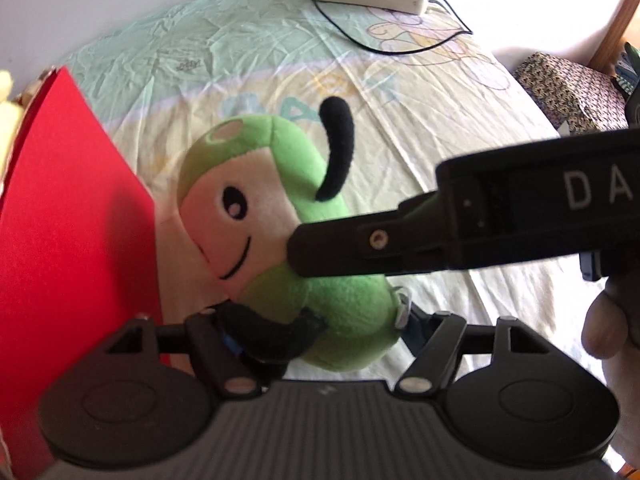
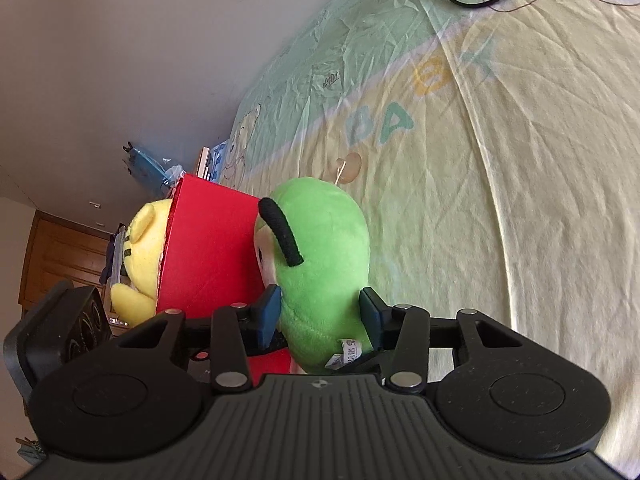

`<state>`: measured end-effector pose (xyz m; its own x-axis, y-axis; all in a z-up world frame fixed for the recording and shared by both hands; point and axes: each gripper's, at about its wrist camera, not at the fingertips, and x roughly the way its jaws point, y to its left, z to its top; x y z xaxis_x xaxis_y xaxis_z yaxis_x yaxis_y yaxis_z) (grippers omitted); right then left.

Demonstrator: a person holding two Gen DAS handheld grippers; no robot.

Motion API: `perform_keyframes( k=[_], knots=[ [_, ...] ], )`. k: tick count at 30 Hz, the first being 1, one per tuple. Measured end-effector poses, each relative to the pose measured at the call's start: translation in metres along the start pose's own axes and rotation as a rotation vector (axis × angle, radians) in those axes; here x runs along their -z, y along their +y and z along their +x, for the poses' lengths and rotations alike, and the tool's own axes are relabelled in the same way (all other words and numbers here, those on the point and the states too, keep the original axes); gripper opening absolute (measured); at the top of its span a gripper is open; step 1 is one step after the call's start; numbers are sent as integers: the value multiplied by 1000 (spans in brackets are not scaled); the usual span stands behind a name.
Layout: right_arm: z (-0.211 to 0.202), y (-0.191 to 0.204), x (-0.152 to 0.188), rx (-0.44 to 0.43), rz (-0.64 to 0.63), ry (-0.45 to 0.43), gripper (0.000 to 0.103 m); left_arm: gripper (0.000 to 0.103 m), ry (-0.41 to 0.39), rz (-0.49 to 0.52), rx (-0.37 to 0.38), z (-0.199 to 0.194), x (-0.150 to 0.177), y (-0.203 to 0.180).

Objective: Organize objects
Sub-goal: 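Close both grippers on the green pear plush's body, then lift the green pear plush with both grippers off the bed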

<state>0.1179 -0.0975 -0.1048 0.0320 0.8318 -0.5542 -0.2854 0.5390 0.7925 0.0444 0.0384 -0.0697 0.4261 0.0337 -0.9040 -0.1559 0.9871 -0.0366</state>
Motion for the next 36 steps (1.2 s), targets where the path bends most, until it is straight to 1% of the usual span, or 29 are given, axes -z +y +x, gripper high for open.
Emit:
perform_keyframes(
  k=[6, 12, 16, 19, 23, 27, 29, 32, 34, 36],
  knots=[
    [-21, -6, 25, 34, 33, -23, 47, 73, 28, 63, 39, -6, 17, -20],
    [-39, -9, 47, 52, 71, -46, 47, 73, 41, 135, 57, -14, 38, -41],
    [-49, -7, 61, 57, 90, -51, 47, 73, 46, 175, 63, -15, 46, -53],
    [-51, -7, 69, 67, 100, -50, 48, 73, 62, 189, 69, -15, 55, -58],
    [-53, -5, 76, 74, 90, -59, 49, 74, 57, 202, 65, -18, 62, -61],
    [-54, -5, 75, 85, 81, -67, 50, 81, 44, 197, 74, -21, 63, -60],
    [-53, -4, 74, 93, 75, -72, 50, 87, 27, 200, 64, -23, 63, -60],
    [-53, 1, 72, 109, 42, -78, 51, 92, -1, 199, 53, -28, 61, -59],
    [-53, 5, 71, 127, 15, -88, 54, 94, -12, 192, 55, -31, 58, -56],
    [-53, 6, 68, 139, 0, -97, 54, 94, -16, 181, 58, -33, 56, -53]
  ],
)
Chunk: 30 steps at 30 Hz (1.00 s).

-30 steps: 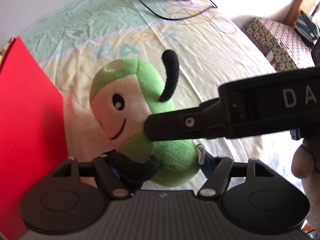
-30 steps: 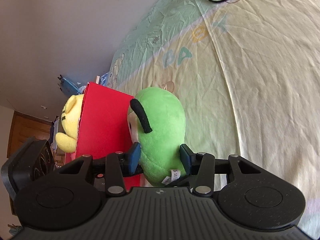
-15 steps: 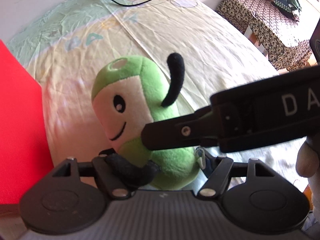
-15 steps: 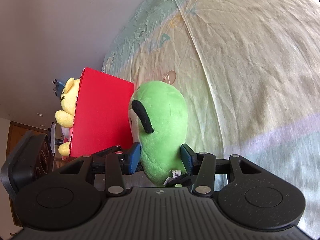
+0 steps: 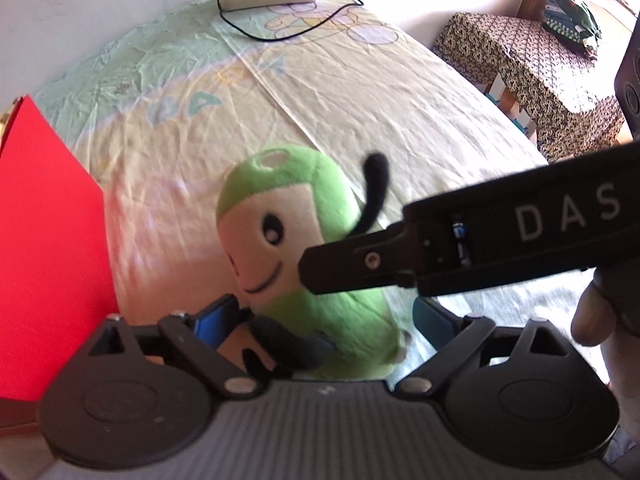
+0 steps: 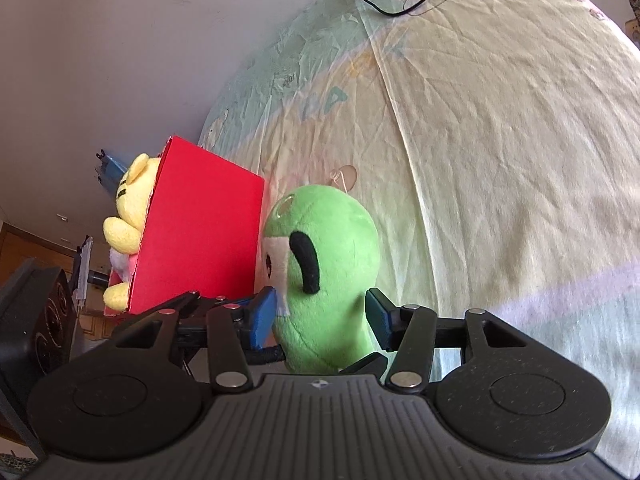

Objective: Organize objects
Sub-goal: 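Lift the green pear plush with both grippers off the bed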

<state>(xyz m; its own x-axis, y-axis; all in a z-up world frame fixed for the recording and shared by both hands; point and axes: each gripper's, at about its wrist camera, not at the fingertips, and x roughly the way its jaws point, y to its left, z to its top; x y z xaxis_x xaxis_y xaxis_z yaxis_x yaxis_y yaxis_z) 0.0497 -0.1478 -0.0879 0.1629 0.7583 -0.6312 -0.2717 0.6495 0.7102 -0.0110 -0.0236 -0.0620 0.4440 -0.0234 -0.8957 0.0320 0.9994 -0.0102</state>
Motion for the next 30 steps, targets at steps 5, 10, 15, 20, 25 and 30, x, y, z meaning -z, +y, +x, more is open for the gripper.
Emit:
perform_keyframes(
  k=[5, 10, 15, 20, 25, 30],
  knots=[
    [4, -2, -5, -12, 11, 7, 54, 91, 15, -34, -2, 5, -5, 9],
    [8, -2, -8, -25, 8, 18, 54, 79, 41, -49, 15, 13, -8, 12],
    [11, -5, -11, -36, 20, 26, 57, 74, 50, -47, 8, 18, -10, 10],
    [12, -5, -11, -36, 10, 34, 55, 72, 52, -42, -8, 18, -11, 8],
    [9, -1, -7, -28, -9, 31, 54, 71, 50, -32, -13, 14, -9, 5],
    [1, 5, -2, -15, -27, 16, 54, 71, 38, -25, 1, 7, -7, 3]
  ],
)
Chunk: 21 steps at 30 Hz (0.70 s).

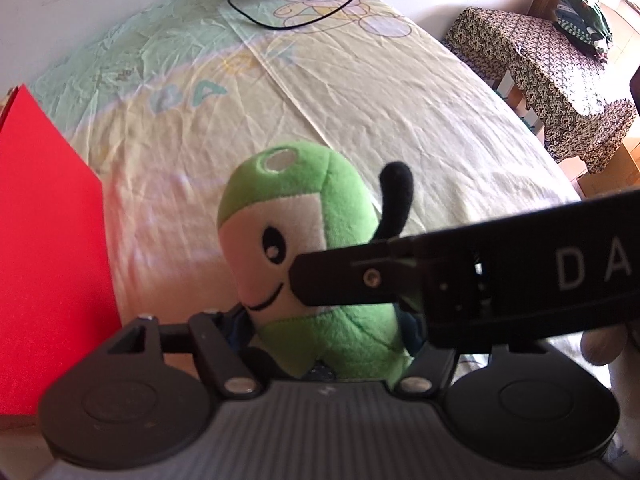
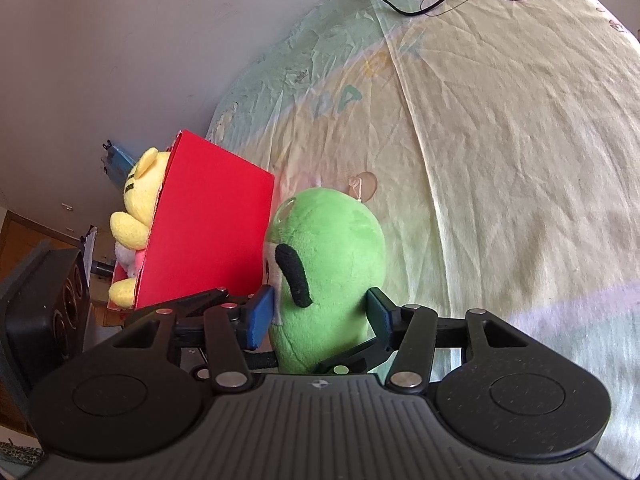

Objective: Organize objects
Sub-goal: 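Lift the green pear plush with both grippers off the bed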

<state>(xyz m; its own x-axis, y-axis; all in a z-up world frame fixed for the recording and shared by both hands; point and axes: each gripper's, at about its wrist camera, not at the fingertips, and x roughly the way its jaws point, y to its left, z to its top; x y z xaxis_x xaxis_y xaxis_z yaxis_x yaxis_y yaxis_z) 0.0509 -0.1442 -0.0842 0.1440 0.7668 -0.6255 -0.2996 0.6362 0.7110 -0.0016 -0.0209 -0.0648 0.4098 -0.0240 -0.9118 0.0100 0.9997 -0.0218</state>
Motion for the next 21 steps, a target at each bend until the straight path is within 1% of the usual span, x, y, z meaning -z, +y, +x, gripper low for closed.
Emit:
perform_keyframes(
  k=[5, 11, 15, 21],
  knots=[
    [-11, 5, 7, 2, 9, -22, 54, 71, -19, 24, 5, -11, 3, -3],
    [-19, 21, 18, 13, -6, -51, 54, 71, -39, 53, 15, -28, 10, -3],
    [-24, 37, 24, 20, -30, -75, 54, 70, -61, 62, 27, -44, 15, 4],
    [-25, 74, 35, 25, -87, -105, 54, 69, -120, 69, 33, -77, 22, 22]
  ],
)
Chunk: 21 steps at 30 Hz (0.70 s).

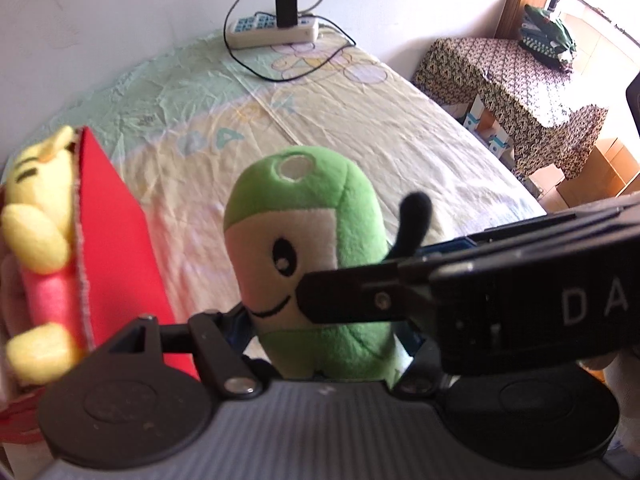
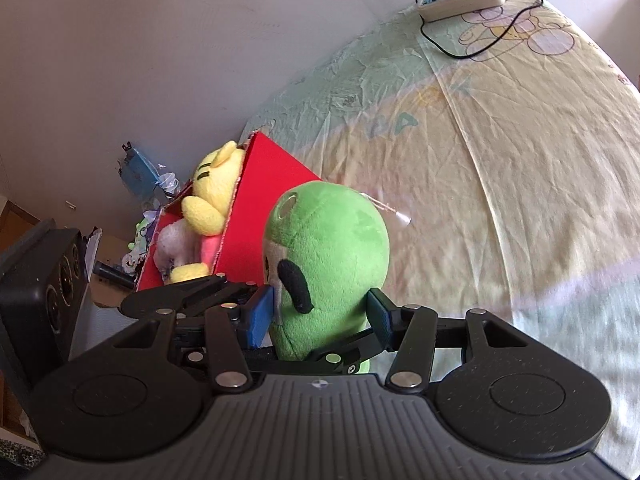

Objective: Organize objects
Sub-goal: 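Lift the green pear plush with both grippers off the bed, then carry the green plush with both grippers over the red box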

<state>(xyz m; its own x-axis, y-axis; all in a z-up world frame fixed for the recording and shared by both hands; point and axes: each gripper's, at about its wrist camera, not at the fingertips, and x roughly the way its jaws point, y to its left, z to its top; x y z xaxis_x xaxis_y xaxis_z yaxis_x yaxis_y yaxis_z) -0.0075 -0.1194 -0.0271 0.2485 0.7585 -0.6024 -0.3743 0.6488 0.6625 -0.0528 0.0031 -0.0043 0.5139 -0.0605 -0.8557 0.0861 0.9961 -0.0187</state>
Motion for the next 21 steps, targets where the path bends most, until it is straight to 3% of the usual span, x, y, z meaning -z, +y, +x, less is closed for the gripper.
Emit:
perform_keyframes(
  k=[21],
  knots=[
    [-15, 101, 16, 70, -130, -109, 54, 69, -164, 59, 62, -88, 19, 48]
  ],
)
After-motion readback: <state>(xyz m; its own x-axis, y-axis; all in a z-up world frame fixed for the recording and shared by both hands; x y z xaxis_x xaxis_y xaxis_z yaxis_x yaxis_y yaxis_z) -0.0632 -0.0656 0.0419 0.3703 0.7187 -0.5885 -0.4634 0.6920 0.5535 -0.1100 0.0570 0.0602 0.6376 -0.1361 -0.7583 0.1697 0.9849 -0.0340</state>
